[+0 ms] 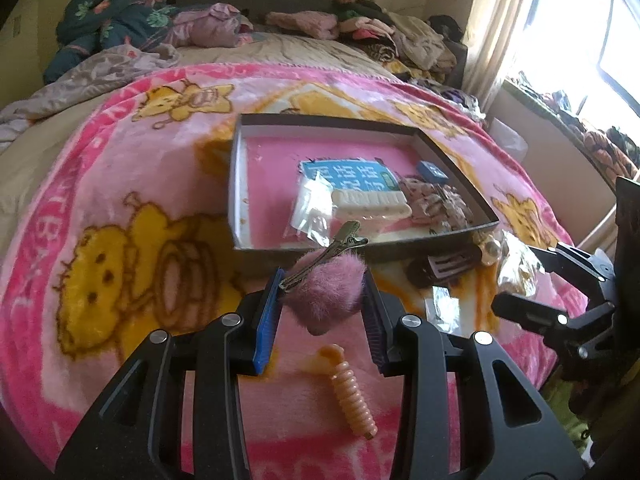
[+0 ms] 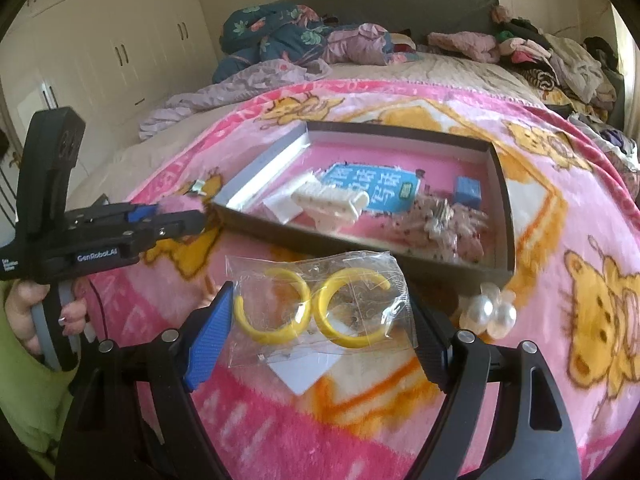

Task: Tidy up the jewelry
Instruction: 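Carry the pompom clip and bangle bag into the grey tray and open both tools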

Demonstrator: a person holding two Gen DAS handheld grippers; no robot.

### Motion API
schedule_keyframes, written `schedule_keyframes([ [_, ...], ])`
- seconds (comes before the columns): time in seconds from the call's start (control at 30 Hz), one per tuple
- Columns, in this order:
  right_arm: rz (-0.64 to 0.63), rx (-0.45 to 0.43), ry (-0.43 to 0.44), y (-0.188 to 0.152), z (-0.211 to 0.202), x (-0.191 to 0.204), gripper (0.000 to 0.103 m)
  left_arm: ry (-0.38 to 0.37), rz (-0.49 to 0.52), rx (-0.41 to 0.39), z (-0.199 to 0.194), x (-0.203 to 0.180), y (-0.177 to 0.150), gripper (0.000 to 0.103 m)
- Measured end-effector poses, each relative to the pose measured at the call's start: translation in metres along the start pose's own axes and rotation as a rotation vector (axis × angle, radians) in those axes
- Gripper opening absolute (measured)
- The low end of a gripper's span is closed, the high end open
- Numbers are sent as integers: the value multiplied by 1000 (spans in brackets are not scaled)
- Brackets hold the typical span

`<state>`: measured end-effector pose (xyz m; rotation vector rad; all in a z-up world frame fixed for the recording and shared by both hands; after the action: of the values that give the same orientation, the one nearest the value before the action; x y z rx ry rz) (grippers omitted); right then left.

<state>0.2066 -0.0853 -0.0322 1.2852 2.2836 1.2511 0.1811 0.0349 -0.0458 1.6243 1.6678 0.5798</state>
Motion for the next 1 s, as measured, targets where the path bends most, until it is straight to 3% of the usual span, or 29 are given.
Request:
schedule_keyframes([
  [0.47,12,-47,-45,39,3,-23,79,25,-29,-26,-4,19,21,29],
  [1.0,53,-80,-140,67,4,-72,79,30,-37,-34,20,25,57,29],
])
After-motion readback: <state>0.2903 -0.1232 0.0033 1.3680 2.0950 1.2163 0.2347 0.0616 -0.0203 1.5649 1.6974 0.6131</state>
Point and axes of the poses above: each gripper's, at about its wrist camera, not at the fingertips, and z roughly the way its jaws point, x to its left, y to its top, the point moved 7 cm from there along z, roughly the way its jaws point, and after that the axes turned 7 degrees about -x, right-handed, at the moved point
